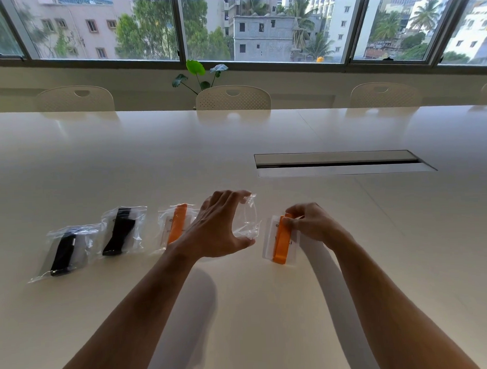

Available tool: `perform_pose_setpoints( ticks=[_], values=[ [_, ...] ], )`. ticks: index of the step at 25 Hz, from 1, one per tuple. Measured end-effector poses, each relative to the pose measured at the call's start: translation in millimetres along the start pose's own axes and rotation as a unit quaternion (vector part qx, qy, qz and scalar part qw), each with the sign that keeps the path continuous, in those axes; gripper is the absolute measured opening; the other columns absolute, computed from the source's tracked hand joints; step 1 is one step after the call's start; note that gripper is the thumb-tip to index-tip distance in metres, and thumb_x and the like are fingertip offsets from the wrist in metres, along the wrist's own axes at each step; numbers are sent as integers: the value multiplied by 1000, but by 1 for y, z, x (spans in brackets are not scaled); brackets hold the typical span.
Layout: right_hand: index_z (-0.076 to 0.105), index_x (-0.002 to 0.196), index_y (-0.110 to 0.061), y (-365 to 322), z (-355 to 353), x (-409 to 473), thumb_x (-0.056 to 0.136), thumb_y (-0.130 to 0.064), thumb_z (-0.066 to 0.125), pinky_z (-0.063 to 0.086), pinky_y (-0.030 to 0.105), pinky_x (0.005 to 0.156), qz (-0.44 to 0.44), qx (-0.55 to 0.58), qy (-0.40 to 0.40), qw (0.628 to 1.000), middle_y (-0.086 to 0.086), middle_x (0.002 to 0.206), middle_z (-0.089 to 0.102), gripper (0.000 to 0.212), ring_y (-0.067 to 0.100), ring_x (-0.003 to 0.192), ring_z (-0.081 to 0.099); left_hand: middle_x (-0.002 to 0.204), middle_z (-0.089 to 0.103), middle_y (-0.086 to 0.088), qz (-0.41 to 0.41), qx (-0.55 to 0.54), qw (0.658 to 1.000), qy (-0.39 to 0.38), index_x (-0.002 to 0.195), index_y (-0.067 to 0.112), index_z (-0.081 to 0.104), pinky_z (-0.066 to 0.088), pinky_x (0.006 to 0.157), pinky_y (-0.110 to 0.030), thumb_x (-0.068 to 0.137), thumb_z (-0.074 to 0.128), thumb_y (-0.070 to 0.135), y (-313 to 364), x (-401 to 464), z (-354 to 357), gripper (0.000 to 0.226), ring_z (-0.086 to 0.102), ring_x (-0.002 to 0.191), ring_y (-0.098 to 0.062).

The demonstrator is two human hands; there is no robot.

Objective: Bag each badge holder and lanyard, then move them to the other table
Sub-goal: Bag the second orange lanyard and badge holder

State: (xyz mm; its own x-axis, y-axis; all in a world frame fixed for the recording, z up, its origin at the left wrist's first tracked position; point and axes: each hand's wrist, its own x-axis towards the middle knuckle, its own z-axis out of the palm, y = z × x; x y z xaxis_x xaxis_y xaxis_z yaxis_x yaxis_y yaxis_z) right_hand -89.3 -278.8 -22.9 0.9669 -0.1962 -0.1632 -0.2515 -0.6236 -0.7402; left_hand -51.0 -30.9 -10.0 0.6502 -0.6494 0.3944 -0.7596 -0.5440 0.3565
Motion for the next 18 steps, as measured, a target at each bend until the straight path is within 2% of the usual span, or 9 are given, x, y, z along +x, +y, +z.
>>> perform_pose_setpoints(
  ticks=[3,6,9,12,15,18],
  values=[
    [64,105,-16,1,2,3,91,-28,66,51,33,82,9,3,5,1000,3,100,63,19,19,95,61,133,46,0,-7,4,1000,-5,138,22,34,34,104,-35,65,78,52,0,-3,-1,91,36,121,-14],
    [60,92,-20,2,-1,3,90,-26,67,50,26,68,28,11,-1,1000,3,95,64,10,14,84,62,134,45,1,-18,4,1000,-19,139,22,33,34,104,-35,65,79,52,1,-6,0,92,36,121,-14],
    [59,92,-16,2,-7,1,87,-17,71,55,26,59,61,80,-16,995,7,91,67,13,18,80,68,134,44,4,-31,19,999,-37,140,25,30,32,105,-35,65,77,57,3,-9,6,94,35,122,-12],
    [59,92,-12,3,-15,-8,82,-12,76,55,24,52,67,157,33,985,11,84,70,20,19,69,71,132,45,6,-43,31,998,-38,139,27,30,32,103,-34,64,75,61,5,-8,9,94,35,121,-11],
    [58,90,-11,5,-25,-17,80,-13,77,54,22,51,62,228,81,968,13,82,70,21,17,63,72,132,46,6,-58,38,997,-44,139,27,29,33,102,-36,63,74,63,5,-6,12,96,36,121,-12],
    [61,96,-12,5,-34,-25,82,-12,76,55,23,53,45,300,121,945,14,87,70,21,18,68,72,133,45,6,-76,42,995,-55,140,27,28,31,102,-36,62,72,65,7,-5,17,98,35,123,-13]
  ],
)
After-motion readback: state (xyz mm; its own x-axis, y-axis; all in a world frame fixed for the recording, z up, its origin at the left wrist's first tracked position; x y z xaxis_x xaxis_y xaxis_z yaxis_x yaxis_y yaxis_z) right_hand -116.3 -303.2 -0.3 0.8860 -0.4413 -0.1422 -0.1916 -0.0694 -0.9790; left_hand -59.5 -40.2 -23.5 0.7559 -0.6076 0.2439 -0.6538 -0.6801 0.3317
